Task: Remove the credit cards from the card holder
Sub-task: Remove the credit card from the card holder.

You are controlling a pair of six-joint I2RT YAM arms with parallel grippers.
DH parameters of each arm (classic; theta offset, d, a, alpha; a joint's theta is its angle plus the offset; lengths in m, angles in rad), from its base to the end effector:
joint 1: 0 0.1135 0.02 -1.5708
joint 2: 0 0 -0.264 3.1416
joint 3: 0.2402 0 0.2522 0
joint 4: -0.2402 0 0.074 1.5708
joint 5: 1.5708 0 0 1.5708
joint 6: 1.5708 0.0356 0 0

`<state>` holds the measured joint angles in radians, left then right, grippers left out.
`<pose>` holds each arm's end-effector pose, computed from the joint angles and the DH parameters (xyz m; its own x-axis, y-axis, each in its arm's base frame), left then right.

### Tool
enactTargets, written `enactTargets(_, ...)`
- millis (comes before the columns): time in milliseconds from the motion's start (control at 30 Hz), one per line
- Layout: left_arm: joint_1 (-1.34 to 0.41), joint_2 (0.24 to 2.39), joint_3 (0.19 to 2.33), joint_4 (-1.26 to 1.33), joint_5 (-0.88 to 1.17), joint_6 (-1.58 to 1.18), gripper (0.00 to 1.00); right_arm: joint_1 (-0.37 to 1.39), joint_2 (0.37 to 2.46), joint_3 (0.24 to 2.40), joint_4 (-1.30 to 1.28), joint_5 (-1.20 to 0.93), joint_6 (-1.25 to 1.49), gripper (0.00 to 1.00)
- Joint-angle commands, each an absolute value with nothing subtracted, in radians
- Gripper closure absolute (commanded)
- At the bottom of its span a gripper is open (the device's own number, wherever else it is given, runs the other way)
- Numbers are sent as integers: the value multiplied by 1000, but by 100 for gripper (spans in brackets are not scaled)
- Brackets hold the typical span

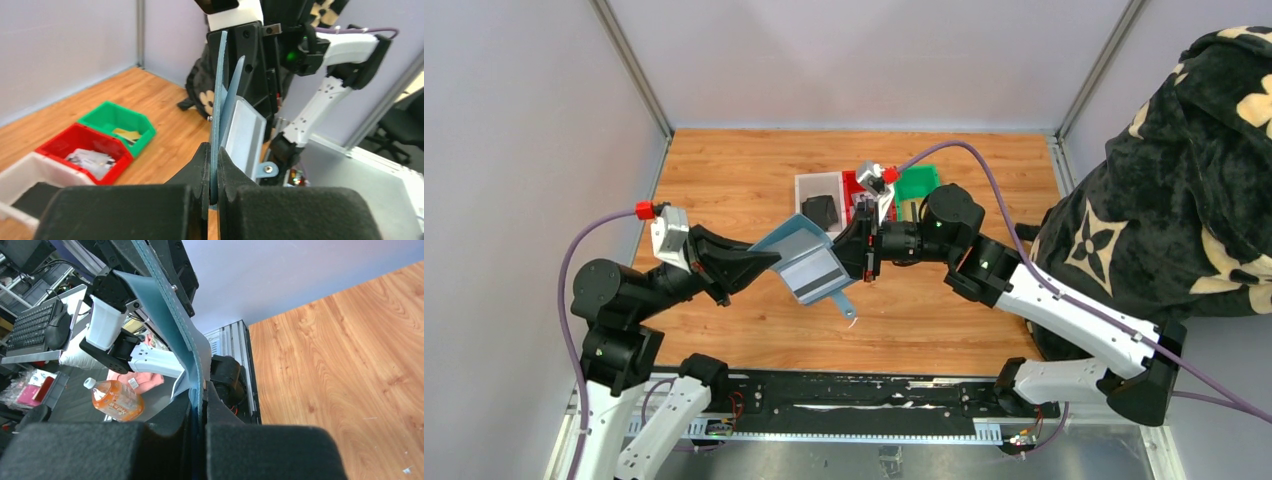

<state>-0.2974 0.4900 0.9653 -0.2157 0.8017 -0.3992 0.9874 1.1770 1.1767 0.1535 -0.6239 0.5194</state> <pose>0.0622 -0.0458 0.4285 -0.1112 -0.2487 -0.9622 0.8949 0.3959 -0.2057 0.1288 0.2329 0.4329 -0.4211 0.0933 -0.9022 -0.9059 -0.0934 0.4132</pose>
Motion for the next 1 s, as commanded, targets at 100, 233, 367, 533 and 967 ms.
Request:
enactTargets(100, -302, 529, 1001, -115, 936, -574, 100, 992, 1159, 1184, 151, -659, 410, 92)
enactTargets(233, -302, 536, 1008, -112, 979, -581, 100, 974, 1127, 1207, -30, -665, 260, 64)
enactTargets(367, -302, 538, 1011, -139, 1009, -569, 100, 924, 1089, 1263, -231, -687, 68, 43)
enactTargets(533, -302, 531, 1018, -195, 1021, -509, 100, 903, 1068, 1374, -497, -587, -176, 27)
enactTargets(967, -302, 579, 1029, -288, 1043, -456, 100, 907, 1158, 1561, -379, -830, -94, 20)
